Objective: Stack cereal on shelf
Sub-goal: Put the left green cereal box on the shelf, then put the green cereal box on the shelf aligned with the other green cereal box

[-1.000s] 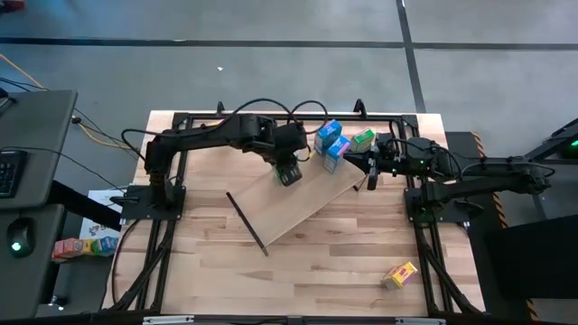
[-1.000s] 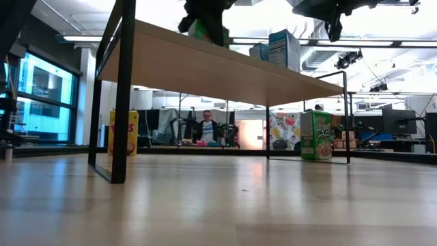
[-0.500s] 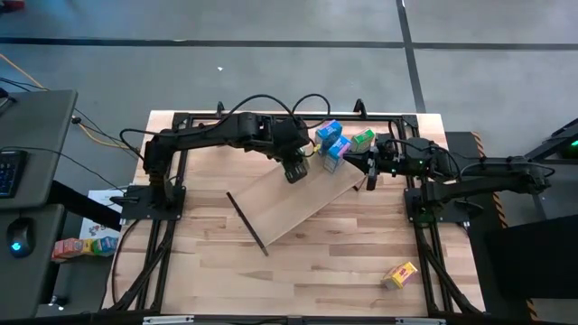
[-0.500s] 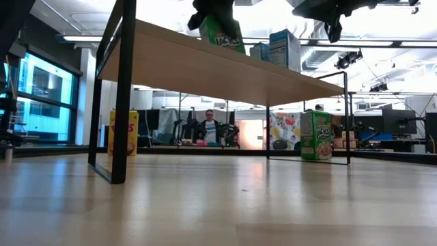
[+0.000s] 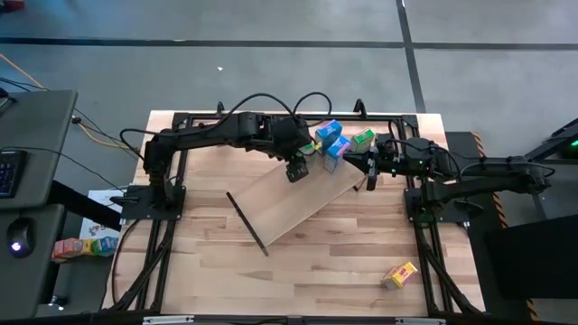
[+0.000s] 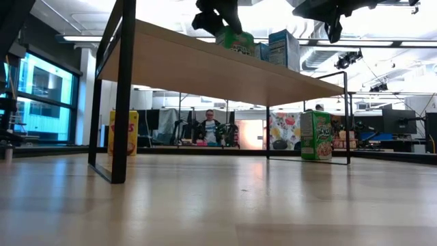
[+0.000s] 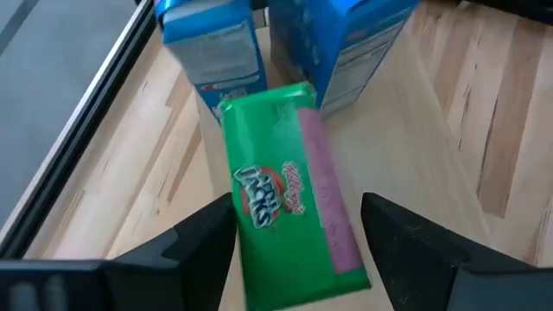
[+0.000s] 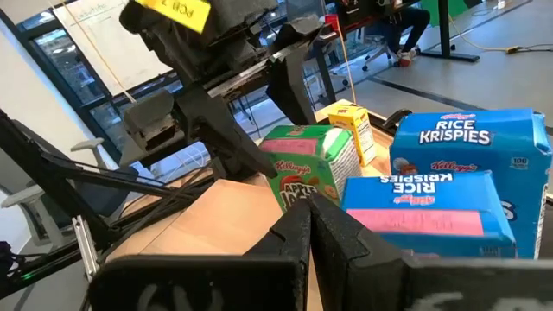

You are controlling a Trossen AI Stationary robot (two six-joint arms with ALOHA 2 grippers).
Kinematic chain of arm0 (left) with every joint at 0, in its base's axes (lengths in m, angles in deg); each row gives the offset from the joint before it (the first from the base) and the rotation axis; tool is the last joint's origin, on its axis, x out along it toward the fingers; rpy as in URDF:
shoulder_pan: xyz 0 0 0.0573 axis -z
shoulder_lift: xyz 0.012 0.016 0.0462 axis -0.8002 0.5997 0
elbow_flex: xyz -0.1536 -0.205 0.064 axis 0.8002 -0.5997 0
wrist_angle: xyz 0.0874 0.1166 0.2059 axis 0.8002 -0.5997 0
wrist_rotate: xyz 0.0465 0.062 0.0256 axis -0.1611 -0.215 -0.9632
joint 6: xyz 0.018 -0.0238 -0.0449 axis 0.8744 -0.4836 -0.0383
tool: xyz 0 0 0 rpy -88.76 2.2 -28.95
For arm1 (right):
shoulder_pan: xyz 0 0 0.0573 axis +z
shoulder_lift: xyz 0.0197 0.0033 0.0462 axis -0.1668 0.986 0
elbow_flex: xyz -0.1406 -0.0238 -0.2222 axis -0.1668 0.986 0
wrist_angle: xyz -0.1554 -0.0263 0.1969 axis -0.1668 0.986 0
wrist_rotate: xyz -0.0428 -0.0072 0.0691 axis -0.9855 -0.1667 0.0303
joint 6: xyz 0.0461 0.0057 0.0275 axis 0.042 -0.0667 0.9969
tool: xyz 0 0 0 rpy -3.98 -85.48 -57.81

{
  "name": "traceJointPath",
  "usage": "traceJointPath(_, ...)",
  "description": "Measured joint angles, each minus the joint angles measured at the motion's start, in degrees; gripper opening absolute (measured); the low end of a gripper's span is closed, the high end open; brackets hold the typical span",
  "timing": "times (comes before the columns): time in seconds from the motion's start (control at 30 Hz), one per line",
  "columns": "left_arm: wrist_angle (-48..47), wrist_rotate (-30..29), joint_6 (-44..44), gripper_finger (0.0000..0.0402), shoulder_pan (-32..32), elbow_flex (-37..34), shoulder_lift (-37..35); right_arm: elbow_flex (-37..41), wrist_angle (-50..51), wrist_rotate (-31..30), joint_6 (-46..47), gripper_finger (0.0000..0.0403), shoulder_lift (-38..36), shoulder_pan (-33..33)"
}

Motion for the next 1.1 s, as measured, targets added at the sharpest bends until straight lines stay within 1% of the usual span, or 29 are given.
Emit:
traceJointPath(0.07,0.8,0.4,1.1,0.0238,-0.2,0.1,-0.3,0.0,0.0,0.0,0.0,0.0,0.0,0.0)
traceJointPath(0.13,0.1,0.6,2.8,0.0237,-0.6,1.7,-0.8,0.0,-0.3,0.0,0.0,0.0,0.0,0.0)
traceJointPath(0.3,0.1,0.6,6.3,0.0232,-0.9,6.7,-3.2,0.0,-6.5,0.0,-2.3,0.0,-0.2,0.0)
traceJointPath(0.43,2.8,0.6,8.8,0.0227,-1.5,7.6,-8.4,0.0,-12.1,-2.1,-4.3,0.0,-1.1,-0.2)
traceJointPath(0.57,5.4,0.6,8.9,0.022,-2.8,7.3,-14.4,0.0,-12.6,-6.0,-3.7,0.0001,-2.3,-1.1)
traceJointPath(0.63,7.5,0.6,8.9,0.0217,-3.1,7.3,-17.1,-0.1,-13.0,-6.9,-3.4,0.0009,-2.5,-1.8)
traceJointPath(0.7,9.8,0.4,9.3,0.0213,-3.1,5.4,-19.7,-0.1,-12.6,-7.0,-3.3,0.0026,-2.5,-2.4)
traceJointPath(0.8,16.4,0.6,9.3,0.0208,-3.0,-3.0,-25.2,-0.3,-12.1,-7.0,-3.3,0.0071,-2.6,-3.2)
traceJointPath(0.87,22.9,0.6,7.7,0.0205,-3.1,-11.5,-29.6,-1.5,-9.9,-6.9,-3.4,0.0105,-2.5,-3.8)
traceJointPath(1.0,40.3,0.4,2.9,0.0198,-3.1,-32.9,-40.2,-4.7,-5.9,-6.7,-4.8,0.016,-2.3,-4.7)
traceJointPath(1.1,54.4,0.2,0.7,0.0195,-3.1,-47.5,-47.4,-6.6,-2.6,-5.4,-6.4,0.0185,-2.0,-5.3)
